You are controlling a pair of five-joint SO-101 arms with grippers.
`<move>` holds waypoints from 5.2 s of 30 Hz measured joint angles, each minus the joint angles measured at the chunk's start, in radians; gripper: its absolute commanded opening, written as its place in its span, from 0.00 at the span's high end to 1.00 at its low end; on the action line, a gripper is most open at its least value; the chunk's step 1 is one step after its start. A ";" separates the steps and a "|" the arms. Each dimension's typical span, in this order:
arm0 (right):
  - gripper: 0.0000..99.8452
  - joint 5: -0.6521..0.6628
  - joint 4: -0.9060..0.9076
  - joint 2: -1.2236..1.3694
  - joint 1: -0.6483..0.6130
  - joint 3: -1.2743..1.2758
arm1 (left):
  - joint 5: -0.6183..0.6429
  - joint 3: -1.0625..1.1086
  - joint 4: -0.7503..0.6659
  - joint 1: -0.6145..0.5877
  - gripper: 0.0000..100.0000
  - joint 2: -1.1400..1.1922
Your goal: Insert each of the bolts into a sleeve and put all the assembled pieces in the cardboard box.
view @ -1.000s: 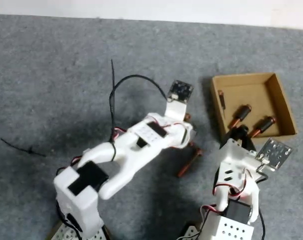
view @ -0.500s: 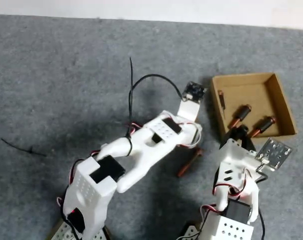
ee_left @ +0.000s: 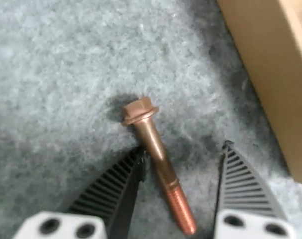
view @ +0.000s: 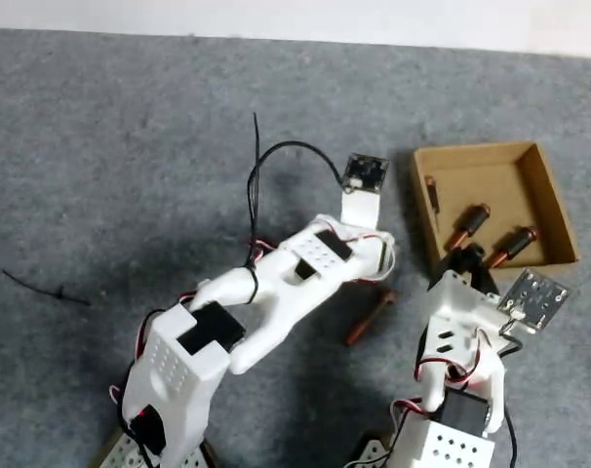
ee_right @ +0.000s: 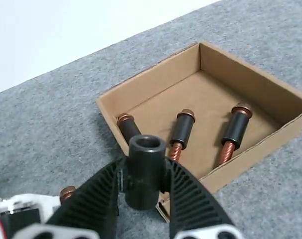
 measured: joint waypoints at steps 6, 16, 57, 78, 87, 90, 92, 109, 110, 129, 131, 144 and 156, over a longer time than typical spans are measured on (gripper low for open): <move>1.00 0.000 0.000 0.000 0.000 0.000 | 0.077 -0.074 0.094 -0.009 0.77 0.006; 1.00 0.000 0.000 0.000 0.000 0.000 | 0.152 -0.385 0.390 -0.049 0.77 0.173; 1.00 0.000 -0.048 0.000 -0.230 0.000 | -0.058 -0.827 0.741 -0.109 1.00 0.359; 1.00 0.127 -0.143 0.000 -0.514 0.000 | -0.072 -0.825 1.005 -0.192 1.00 0.021; 1.00 0.127 -0.161 0.000 -0.519 0.000 | -0.091 -0.825 1.108 -0.199 1.00 -0.123; 1.00 0.127 -0.161 0.000 -0.519 0.000 | -0.089 -0.819 1.142 -0.222 1.00 -0.201; 1.00 0.127 -0.161 0.000 -0.519 0.000 | -0.089 -0.775 1.149 -0.235 1.00 -0.265; 1.00 0.133 -0.161 0.000 -0.577 0.000 | -0.091 0.233 0.488 -0.235 1.00 -0.985; 1.00 0.143 -0.161 0.000 -0.585 0.000 | -0.089 0.301 0.419 -0.235 1.00 -1.014; 1.00 0.364 -0.115 0.000 -0.612 0.000 | -0.091 1.054 -0.379 -0.236 1.00 -1.626; 1.00 0.382 -0.115 0.000 -0.623 0.000 | -0.091 1.077 -0.396 -0.236 1.00 -1.648; 1.00 0.535 -0.115 0.000 -0.736 0.000 | -0.092 1.221 -0.571 -0.112 0.99 -1.657; 1.00 0.535 -0.115 0.000 -0.736 0.000 | -0.094 1.243 -0.606 -0.100 0.99 -1.659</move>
